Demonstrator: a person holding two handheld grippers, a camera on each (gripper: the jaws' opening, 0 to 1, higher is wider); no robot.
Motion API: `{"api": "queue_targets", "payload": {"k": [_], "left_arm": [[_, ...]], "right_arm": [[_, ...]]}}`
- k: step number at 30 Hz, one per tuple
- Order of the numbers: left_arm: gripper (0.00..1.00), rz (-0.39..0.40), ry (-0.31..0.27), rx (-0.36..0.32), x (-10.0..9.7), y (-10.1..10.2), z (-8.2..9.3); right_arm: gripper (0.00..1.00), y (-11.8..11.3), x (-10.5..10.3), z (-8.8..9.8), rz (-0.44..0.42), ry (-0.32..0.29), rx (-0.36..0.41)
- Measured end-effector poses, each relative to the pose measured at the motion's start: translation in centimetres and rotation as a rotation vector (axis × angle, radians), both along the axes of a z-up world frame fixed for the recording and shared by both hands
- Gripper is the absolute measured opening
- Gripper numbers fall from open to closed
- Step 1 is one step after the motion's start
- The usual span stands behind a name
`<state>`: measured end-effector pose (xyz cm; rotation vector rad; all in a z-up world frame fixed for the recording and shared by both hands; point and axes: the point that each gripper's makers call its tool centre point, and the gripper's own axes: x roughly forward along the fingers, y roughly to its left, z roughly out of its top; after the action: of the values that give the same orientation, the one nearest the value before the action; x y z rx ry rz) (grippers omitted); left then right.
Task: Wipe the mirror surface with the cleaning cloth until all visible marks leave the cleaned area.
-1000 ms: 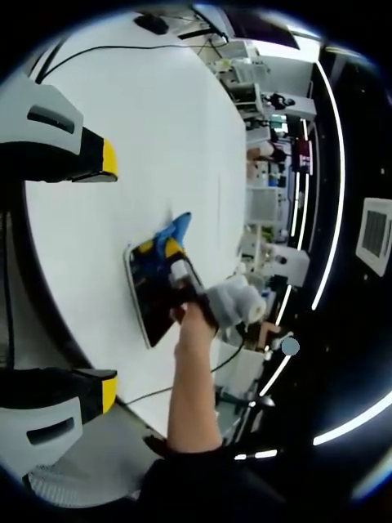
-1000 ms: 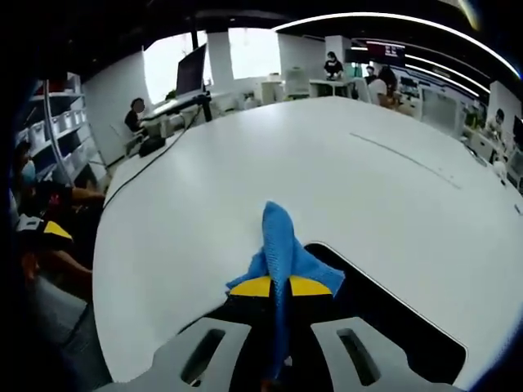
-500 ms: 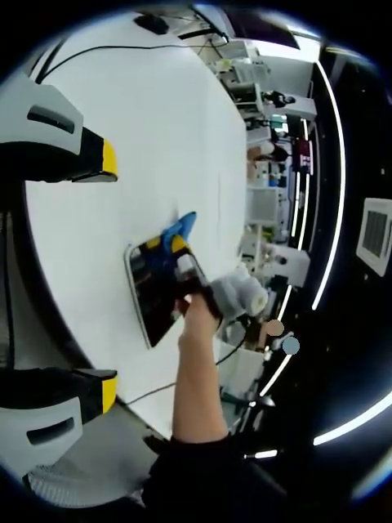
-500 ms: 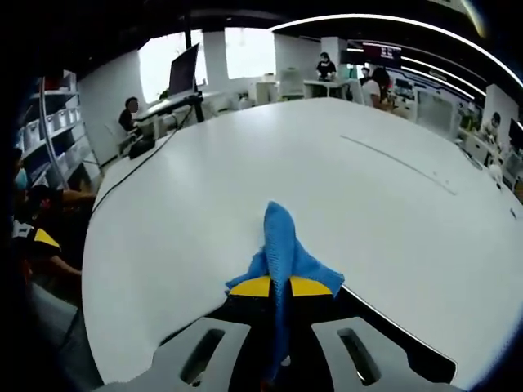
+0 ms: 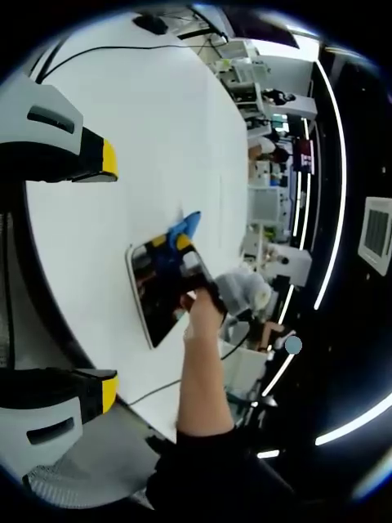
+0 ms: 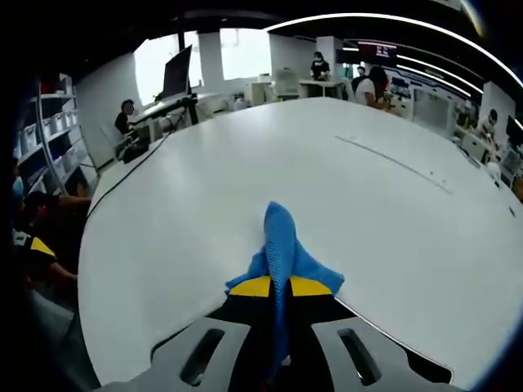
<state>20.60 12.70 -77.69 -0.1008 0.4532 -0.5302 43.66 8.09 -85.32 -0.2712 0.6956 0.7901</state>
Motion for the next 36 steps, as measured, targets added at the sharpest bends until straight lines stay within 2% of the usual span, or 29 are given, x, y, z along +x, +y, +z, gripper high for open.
{"api": "queue_targets", "payload": {"k": [18, 36], "left_arm": [[0.95, 0.002, -0.001, -0.002, 0.0, 0.1, 0.0], [0.95, 0.002, -0.004, -0.008, 0.0, 0.0, 0.1]], "right_arm": [[0.0, 0.0, 0.0, -0.1, -0.017, 0.026, 0.011], [0.0, -3.3, -0.2, -0.1, -0.053, 0.044, -0.016]]}}
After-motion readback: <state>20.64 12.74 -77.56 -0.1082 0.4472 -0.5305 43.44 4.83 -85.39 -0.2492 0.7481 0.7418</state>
